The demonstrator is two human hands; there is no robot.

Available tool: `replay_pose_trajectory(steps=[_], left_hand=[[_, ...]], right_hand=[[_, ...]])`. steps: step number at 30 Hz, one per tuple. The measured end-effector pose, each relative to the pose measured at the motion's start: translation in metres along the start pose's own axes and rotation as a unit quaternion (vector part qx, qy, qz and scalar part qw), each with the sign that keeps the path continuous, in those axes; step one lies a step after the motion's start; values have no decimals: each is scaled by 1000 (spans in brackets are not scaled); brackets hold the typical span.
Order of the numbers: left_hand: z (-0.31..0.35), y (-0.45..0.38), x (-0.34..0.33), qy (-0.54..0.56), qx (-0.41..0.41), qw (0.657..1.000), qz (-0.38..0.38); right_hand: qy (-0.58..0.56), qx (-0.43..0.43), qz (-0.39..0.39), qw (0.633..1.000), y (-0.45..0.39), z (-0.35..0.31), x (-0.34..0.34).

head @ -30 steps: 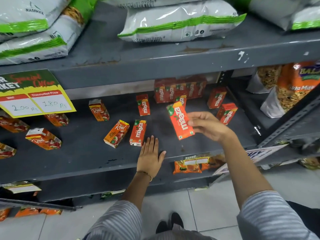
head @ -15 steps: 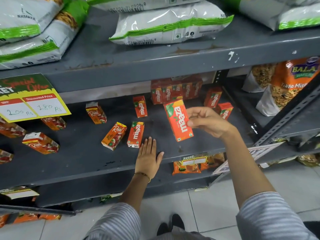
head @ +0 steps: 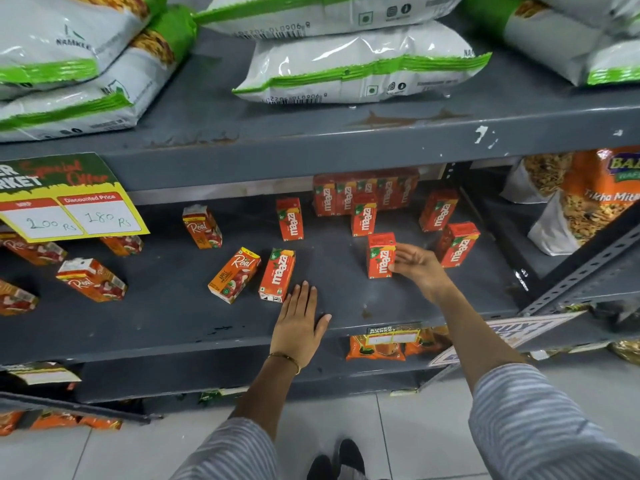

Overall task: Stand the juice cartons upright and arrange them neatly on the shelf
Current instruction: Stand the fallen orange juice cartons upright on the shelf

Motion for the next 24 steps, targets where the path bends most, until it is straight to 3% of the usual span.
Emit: replay_pose_trajectory(steps=[5, 8, 13, 16, 18, 21, 24], left_hand=[[1, 0, 1, 2, 7, 1000, -4], [2, 6, 1, -2, 8, 1000, -15], [-8, 38, 13, -14, 1, 999, -32], [-36, 58, 18, -17, 25, 999, -45], [-60, 69, 20, -23, 39, 998, -47], [-102, 80, 23, -10, 63, 997, -46], [-154, 84, 26, 11, 93, 995, -23]], right_hand=[[11, -16, 14, 1000, -7, 8, 2], [-17, -27, 62, 998, -9, 14, 4], [-42, -57, 233, 970, 7, 32, -4], [2, -45, 391, 919, 33, 31, -17], [8, -29, 437, 899, 47, 27, -37], [14, -29, 435, 900, 57, 26, -76], [25, -51, 370, 927, 55, 28, -130]])
Point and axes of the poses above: each hand's wrist, its own y-axis away from the middle knuckle, its own x-axis out of the back of the hand, z = x × y, the point moved 5 cm from there along -y, towards the middle knuckle, and after that the axes turned 5 degrees about -y, right-handed, at the moved point
